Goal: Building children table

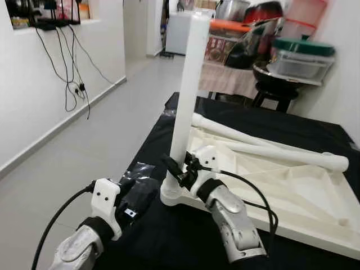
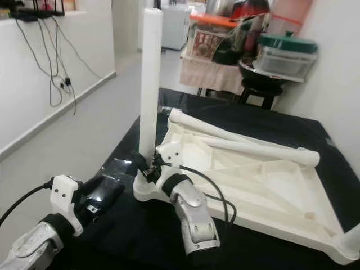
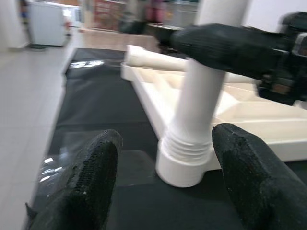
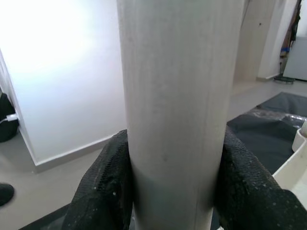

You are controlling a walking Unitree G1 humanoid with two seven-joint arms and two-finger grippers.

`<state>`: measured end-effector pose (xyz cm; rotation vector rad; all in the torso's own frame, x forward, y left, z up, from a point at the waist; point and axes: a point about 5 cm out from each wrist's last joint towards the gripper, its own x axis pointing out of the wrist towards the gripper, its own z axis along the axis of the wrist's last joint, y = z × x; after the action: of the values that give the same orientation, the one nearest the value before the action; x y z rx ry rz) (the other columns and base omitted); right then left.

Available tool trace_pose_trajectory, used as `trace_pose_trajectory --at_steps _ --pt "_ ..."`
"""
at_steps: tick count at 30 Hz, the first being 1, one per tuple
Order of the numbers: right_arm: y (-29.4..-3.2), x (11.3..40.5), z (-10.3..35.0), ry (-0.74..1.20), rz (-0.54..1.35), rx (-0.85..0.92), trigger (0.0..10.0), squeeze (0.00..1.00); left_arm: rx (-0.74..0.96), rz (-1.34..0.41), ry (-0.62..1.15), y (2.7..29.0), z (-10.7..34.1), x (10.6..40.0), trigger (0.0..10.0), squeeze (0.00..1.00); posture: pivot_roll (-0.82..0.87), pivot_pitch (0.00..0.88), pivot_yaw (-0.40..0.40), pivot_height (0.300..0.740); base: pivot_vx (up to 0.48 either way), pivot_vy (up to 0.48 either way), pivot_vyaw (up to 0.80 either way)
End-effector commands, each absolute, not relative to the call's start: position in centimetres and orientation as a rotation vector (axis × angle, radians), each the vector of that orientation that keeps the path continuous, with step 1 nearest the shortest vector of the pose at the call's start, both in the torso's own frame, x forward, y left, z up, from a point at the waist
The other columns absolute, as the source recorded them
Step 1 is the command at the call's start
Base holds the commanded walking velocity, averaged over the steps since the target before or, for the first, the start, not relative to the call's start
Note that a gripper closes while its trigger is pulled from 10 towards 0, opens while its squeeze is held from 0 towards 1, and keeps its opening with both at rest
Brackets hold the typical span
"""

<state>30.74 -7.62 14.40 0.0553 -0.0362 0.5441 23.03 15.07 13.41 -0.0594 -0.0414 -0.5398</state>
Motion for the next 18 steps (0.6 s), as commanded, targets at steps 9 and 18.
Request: trace_pose_trajectory --at_steps 9,18 --pt "-8.8 30.1 11.7 0.134 0.483 0.047 4.7 0.0 -0.059 -0.54 -0.037 14.9 13.3 22.9 10.0 0.0 0.09 0.0 -0.116 0.74 0.0 0.0 0.0" --pt "-9.0 32.3 16.2 -0.004 0.941 -0.037 10.0 0.98 -0.062 -0.548 -0.034 14.7 13.2 23.0 10.0 0.0 0.12 0.0 -0.12 0.74 0.0 0.0 0.0"
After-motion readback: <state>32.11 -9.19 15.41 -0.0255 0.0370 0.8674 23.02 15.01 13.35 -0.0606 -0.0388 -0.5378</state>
